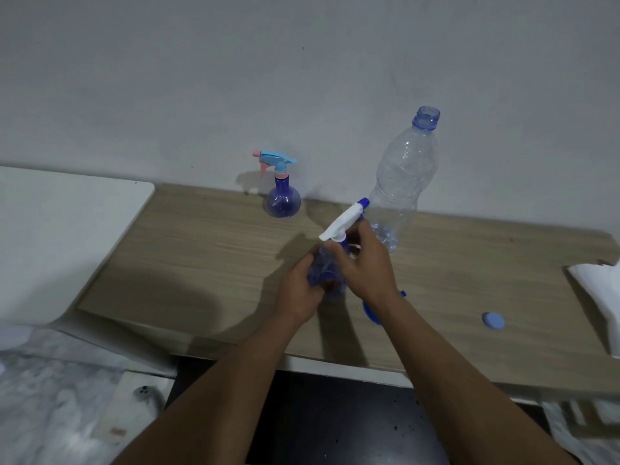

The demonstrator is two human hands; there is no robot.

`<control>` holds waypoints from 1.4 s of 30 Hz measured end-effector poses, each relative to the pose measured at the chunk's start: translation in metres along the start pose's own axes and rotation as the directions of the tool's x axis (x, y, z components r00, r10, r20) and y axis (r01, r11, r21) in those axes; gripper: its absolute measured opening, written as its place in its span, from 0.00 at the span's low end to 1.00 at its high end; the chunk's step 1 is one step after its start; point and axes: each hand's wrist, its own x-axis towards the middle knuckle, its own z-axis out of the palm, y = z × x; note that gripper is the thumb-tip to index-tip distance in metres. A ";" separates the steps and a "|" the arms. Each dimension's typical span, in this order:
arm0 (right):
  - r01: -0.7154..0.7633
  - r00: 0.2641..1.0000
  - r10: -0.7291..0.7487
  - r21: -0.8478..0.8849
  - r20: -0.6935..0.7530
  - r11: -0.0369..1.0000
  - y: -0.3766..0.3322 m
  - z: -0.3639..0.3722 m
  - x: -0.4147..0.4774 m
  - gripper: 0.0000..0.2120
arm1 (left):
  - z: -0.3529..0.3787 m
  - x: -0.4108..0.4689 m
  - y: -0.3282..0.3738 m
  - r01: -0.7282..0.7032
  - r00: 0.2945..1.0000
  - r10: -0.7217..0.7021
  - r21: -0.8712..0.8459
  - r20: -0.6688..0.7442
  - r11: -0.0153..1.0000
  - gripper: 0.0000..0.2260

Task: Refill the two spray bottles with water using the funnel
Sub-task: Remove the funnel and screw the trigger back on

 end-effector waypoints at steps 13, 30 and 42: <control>-0.049 0.997 0.051 0.033 -0.065 0.998 -0.001 0.007 -0.003 0.14 | 0.002 0.001 -0.006 0.013 1.000 -0.013 0.005 -0.011 1.000 0.29; 0.009 0.994 -0.018 0.081 0.111 0.997 0.008 0.002 0.001 0.10 | -0.014 0.013 -0.013 -0.019 0.987 0.024 -0.034 0.156 0.999 0.33; -0.028 0.997 0.023 0.063 0.080 0.998 0.012 0.001 0.006 0.11 | -0.007 0.005 -0.010 -0.013 0.998 0.015 -0.030 0.065 0.999 0.29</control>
